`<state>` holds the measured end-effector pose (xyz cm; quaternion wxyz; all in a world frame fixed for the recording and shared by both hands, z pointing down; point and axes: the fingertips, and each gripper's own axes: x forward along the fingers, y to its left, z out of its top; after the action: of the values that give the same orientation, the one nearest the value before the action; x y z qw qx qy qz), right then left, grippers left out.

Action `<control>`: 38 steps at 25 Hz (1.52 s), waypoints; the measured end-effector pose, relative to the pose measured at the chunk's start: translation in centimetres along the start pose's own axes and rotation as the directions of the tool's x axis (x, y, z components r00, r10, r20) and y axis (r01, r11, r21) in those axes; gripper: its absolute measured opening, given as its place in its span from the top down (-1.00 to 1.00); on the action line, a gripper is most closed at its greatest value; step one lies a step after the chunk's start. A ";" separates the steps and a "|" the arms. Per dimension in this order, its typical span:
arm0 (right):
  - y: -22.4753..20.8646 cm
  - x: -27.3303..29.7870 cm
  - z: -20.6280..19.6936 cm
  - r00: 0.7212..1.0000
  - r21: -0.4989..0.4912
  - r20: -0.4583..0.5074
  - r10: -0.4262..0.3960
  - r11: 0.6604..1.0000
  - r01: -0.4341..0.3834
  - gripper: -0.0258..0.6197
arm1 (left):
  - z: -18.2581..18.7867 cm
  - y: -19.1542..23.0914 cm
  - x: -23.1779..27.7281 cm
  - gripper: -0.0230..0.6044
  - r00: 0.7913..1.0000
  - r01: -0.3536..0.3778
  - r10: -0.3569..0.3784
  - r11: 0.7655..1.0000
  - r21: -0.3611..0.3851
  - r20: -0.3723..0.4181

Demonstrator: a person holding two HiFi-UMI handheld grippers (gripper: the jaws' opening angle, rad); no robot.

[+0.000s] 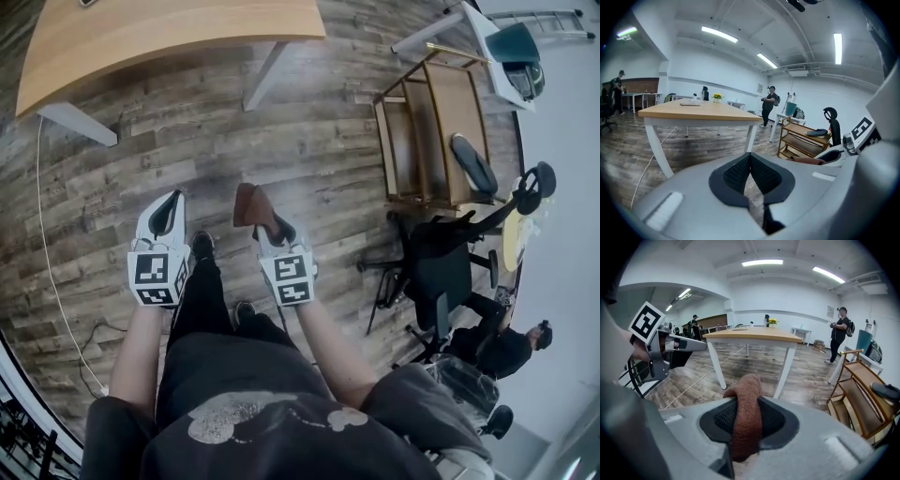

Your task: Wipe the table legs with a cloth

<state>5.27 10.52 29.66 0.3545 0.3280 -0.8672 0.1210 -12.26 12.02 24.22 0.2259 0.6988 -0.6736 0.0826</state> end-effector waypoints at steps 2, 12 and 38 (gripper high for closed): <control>0.1 -1.5 -0.7 1.000 0.001 0.023 0.008 1.000 -0.008 0.65 | -0.6 -2.0 -1.2 0.87 1.000 0.003 -0.003 1.000 0.006 0.005; -0.9 -13.4 -7.1 0.985 0.106 0.166 0.047 0.992 -0.065 0.65 | -4.2 -13.0 -8.8 0.87 0.999 0.039 -0.040 0.998 0.046 0.024; 4.4 -20.5 -16.5 0.978 0.097 0.134 0.158 0.980 -0.171 0.67 | -11.8 -21.6 -20.8 0.86 0.998 -0.034 0.037 0.998 0.046 -0.050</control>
<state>22.18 31.07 27.38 0.2699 0.2807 -0.9041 0.1757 9.47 35.65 21.47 0.2257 0.6894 -0.6778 0.1197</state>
